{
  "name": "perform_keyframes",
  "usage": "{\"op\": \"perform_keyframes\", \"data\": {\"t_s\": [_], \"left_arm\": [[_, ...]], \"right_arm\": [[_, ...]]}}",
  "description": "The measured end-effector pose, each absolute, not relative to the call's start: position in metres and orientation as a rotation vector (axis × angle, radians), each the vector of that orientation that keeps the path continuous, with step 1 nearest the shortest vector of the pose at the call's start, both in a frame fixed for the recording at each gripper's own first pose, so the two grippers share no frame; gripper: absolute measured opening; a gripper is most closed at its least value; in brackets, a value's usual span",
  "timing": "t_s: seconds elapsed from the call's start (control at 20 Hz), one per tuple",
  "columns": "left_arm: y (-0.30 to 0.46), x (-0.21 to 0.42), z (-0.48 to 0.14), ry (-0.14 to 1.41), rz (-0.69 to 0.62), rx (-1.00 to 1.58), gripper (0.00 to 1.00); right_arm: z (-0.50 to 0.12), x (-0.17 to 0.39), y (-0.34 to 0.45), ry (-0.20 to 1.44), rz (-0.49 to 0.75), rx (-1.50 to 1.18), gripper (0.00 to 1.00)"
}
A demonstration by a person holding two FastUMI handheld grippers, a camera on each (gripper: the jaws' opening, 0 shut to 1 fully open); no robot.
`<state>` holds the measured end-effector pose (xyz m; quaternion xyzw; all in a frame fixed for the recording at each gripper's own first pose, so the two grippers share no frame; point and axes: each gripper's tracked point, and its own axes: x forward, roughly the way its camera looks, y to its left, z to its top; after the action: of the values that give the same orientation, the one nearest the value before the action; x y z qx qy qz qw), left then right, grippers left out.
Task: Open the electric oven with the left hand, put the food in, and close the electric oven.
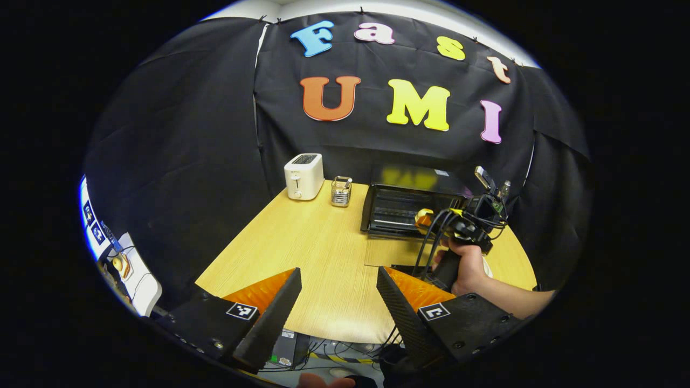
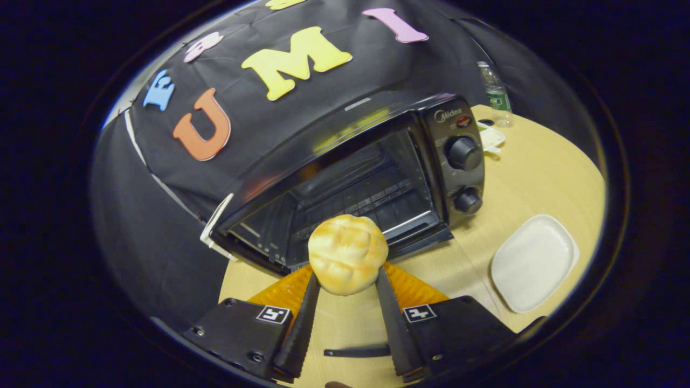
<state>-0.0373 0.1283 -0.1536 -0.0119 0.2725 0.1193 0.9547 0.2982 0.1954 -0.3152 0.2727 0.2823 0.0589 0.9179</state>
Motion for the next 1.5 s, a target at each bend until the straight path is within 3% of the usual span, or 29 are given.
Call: {"op": "perform_keyframes", "data": {"t_s": [0.35,0.5,0.7,0.85,1.1,1.5], "left_arm": [[0.149,-0.051,-0.162,0.6,0.272,-0.009,0.93],[0.155,-0.052,-0.162,0.608,0.283,-0.014,0.93],[0.152,-0.051,-0.162,0.601,0.274,-0.025,0.93],[0.147,-0.049,-0.159,0.584,0.261,-0.037,0.93],[0.141,-0.048,-0.154,0.549,0.25,-0.068,0.93],[0.13,-0.056,-0.162,0.499,0.231,-0.109,0.93]], "right_arm": [[-0.33,0.366,0.188,0.5,0.022,0.514,0.61],[-0.335,0.377,0.19,0.487,0.013,0.484,0.65],[-0.336,0.378,0.196,0.479,0.034,0.447,0.77],[-0.329,0.371,0.202,0.483,0.072,0.414,0.92],[-0.311,0.326,0.212,0.485,0.136,0.421,0.92],[-0.3,0.19,0.197,0.526,0.251,0.254,0.93]]}}
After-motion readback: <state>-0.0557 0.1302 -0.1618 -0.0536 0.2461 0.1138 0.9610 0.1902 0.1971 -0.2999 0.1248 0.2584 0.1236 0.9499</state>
